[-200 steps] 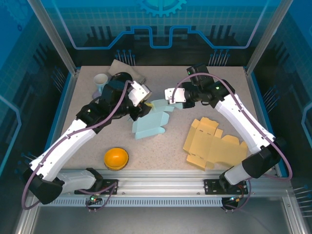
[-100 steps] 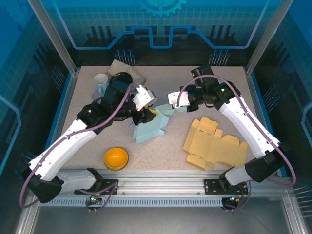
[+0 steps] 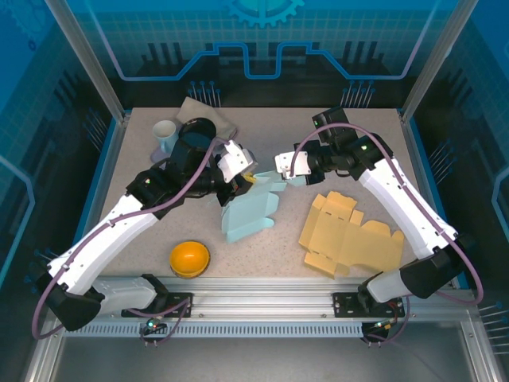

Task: Fold the paper box

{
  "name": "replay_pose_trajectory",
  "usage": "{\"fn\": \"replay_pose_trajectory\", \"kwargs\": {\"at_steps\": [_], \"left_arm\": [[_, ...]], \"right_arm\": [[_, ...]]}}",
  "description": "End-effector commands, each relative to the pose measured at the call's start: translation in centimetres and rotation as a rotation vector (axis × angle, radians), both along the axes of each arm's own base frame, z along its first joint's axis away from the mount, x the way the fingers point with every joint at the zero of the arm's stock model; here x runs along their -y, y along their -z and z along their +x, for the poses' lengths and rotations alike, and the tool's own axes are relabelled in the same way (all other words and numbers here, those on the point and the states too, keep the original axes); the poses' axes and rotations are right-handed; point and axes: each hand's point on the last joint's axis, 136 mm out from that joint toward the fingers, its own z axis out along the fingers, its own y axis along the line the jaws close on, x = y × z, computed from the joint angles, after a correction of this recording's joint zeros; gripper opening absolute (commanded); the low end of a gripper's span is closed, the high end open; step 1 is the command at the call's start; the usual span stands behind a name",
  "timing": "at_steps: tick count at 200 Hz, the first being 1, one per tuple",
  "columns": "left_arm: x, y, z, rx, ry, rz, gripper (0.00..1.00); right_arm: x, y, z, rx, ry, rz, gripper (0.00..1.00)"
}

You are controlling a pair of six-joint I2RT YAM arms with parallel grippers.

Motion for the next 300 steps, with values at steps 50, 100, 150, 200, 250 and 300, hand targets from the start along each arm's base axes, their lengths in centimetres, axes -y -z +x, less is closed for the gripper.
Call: {"fn": "replay_pose_trajectory", "kwargs": {"at_steps": [50, 100, 150, 200, 250, 300], "left_arm": [[0.2, -1.4, 1.1, 0.103, -0.053, -0.063, 0.06], [-6.8, -1.7, 3.3, 0.049, -0.396, -0.158, 0.49], [-14.7, 0.2, 2.3, -0.058, -0.715, -0.341, 0.58], [-15.8, 5.3, 4.3, -0.201, -0.787, -0.227, 0.58], [-11.4, 4.4, 4.2, -0.267, -0.532, -0.314, 0.57], [-9.3, 2.7, 2.1, -0.256, -0.355, -0.395, 0.57]], "right_arm": [[-1.9, -1.2, -1.2, -0.021, -0.06, 0.091, 0.0], [0.8, -1.0, 3.2, 0.021, 0.18, 0.09, 0.0], [2.5, -0.9, 4.8, -0.026, 0.261, 0.153, 0.0], [2.7, -1.9, 3.2, -0.064, 0.173, 0.219, 0.0], [2.6, -2.6, 1.9, -0.084, 0.127, 0.288, 0.0], [2.2, -3.3, 1.5, -0.112, 0.092, 0.332, 0.0]]}}
